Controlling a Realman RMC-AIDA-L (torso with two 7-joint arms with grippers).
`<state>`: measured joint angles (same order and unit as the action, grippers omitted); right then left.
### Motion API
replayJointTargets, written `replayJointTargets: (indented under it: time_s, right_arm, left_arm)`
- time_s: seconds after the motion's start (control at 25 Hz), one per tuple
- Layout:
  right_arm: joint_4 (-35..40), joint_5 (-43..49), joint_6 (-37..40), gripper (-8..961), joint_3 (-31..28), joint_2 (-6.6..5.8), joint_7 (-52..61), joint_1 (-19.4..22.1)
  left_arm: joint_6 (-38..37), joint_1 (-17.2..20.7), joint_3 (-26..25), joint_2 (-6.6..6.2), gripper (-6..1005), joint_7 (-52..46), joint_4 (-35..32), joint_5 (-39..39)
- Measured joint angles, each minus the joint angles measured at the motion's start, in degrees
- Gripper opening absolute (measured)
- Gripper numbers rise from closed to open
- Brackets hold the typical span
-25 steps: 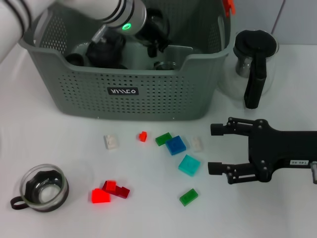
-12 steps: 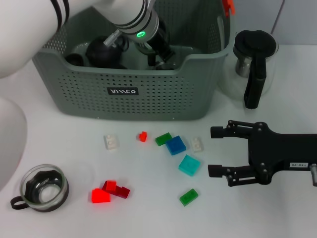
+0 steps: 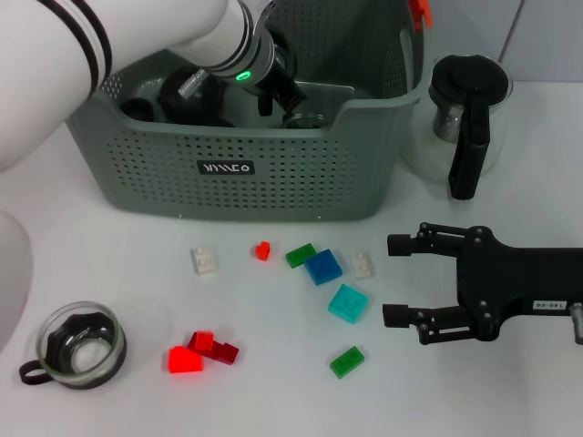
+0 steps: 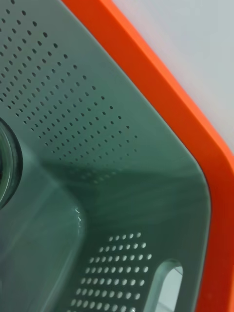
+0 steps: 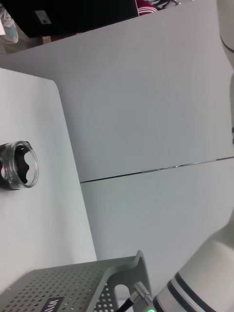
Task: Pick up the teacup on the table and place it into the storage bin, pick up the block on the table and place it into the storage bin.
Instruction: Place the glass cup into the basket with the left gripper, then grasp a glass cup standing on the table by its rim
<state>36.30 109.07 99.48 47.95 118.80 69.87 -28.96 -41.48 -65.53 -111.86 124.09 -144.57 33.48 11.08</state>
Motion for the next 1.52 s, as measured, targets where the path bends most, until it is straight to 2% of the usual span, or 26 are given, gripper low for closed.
replayJointTargets:
  time_s: [0.28,0.48,0.68,0.88,1.04,1.16,1.32,1.4,1.52]
  right_arm:
    - [0.0,0.04,0.0,914,-0.01,0.03,0.0,-0.19]
    - [0.0,0.07,-0.05,915,0.04,0.03,0.0,-0.22]
    - [-0.07,0.1,-0.09,915,0.04,0.03,0.0,-0.21]
    - [-0.09,0.1,-0.09,915,0.04,0.0,0.0,-0.08]
    - [-0.09,0.1,0.05,914,0.03,-0.1,0.17,-0.06]
    - [-0.09,0.1,0.25,914,-0.02,-0.25,0.29,-0.03]
    - [-0.1,0.09,0.37,914,-0.09,-0.34,0.33,0.05]
    - [-0.09,0.09,0.37,914,-0.14,-0.37,0.34,0.11]
    - [-0.09,0.09,0.38,914,-0.24,-0.39,0.38,0.11]
  left_arm:
    - [0.84,0.58,2.4,0.2,88,-0.07,-0.5,0.0]
    - [0.96,0.56,2.02,0.19,99,-0.68,-0.52,0.0]
    - [1.04,0.54,2.05,0.19,282,-0.7,-0.52,-0.03]
    - [-0.1,1.3,1.85,0.21,398,-0.84,1.76,0.45]
    - [-8.31,5.24,1.38,0.34,490,-0.89,13.25,2.69]
    - [-18.07,11.54,-0.43,0.2,487,-0.64,29.37,9.67]
    - [-28.66,21.24,-6.71,-0.56,484,2.45,48.79,22.97]
    - [-34.36,25.16,-11.18,-0.92,482,6.24,53.61,29.17]
    - [-45.2,31.18,-18.7,-0.98,481,17.78,56.06,37.68]
